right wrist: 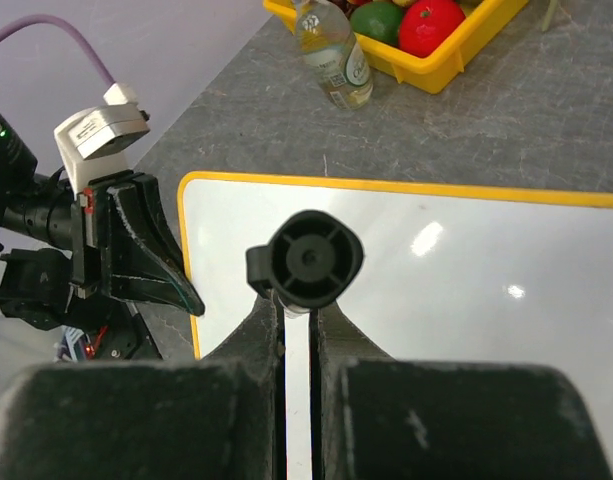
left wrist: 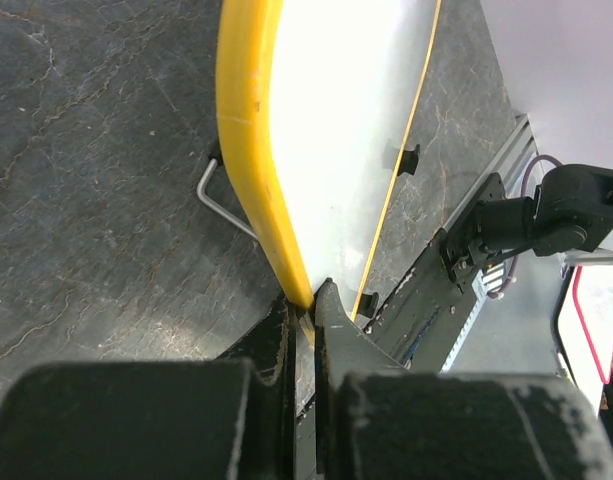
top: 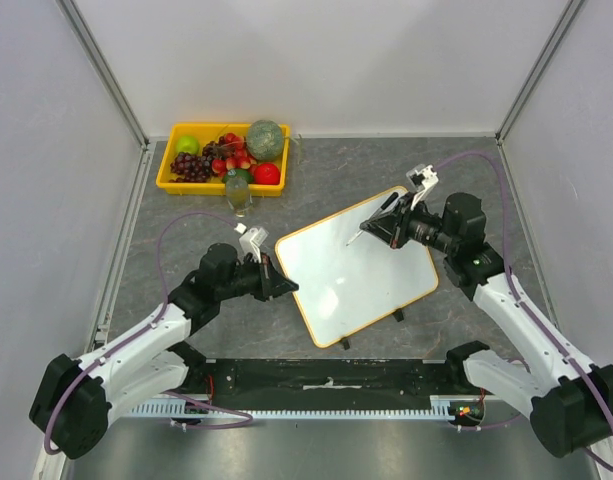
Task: Write a sentence on the whiteboard
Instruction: Hold the whiteboard at the center of the board, then write a sentence on the whiteboard.
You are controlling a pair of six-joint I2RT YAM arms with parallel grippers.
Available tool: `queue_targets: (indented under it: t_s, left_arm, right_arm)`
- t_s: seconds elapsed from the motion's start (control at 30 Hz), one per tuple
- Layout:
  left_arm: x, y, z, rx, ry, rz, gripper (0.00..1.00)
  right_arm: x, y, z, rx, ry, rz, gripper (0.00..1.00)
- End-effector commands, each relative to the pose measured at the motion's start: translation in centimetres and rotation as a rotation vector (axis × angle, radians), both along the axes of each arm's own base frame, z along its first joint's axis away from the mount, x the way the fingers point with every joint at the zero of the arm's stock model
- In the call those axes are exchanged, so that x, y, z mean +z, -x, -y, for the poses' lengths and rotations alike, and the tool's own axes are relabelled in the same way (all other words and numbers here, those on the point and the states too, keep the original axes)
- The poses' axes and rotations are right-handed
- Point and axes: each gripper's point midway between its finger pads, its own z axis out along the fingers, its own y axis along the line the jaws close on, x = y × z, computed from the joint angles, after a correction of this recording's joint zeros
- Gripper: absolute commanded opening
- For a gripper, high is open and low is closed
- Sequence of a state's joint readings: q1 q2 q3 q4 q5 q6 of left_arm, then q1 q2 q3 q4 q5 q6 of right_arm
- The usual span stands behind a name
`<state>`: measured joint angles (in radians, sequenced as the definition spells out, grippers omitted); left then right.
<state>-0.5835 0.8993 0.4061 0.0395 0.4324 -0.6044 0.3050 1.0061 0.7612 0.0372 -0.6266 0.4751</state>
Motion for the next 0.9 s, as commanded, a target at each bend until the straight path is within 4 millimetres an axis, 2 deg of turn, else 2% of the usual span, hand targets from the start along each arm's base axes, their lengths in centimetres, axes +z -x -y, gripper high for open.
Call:
queue_targets:
  t_s: [0.0,0.07,0.2,0.37,0.87]
  left_arm:
    - [-2.1,-1.7,-2.1,0.040,-0.163,0.070,0.02]
    - [-2.1,-1.6,-2.1,0.043,-0.163,0.068,0.02]
    - [-2.2,-1.5,-2.4,0.054,-0.172,0.059,0.10]
    - [-2.5,-1.5,-2.3,0.049,-0.180,0.040,0.20]
    - [-2.5,-1.4,-2.4,0.049,-0.184,0.038,0.24]
  right_arm:
    - [3.7,0.4,-0.1,-0.059,0.043,0.186,0.00]
    - [3.7,0.8,-0.1,-0.072,0.054,0.214,0.00]
    - [3.9,1.4,0.0,-0.096,0.059,0.256,0.00]
    - [3.0,1.2,-0.4,-0.080,0.063,0.233,0.00]
    - [2.3,1.1,-0.8,-0.062,0.053,0.202,0.00]
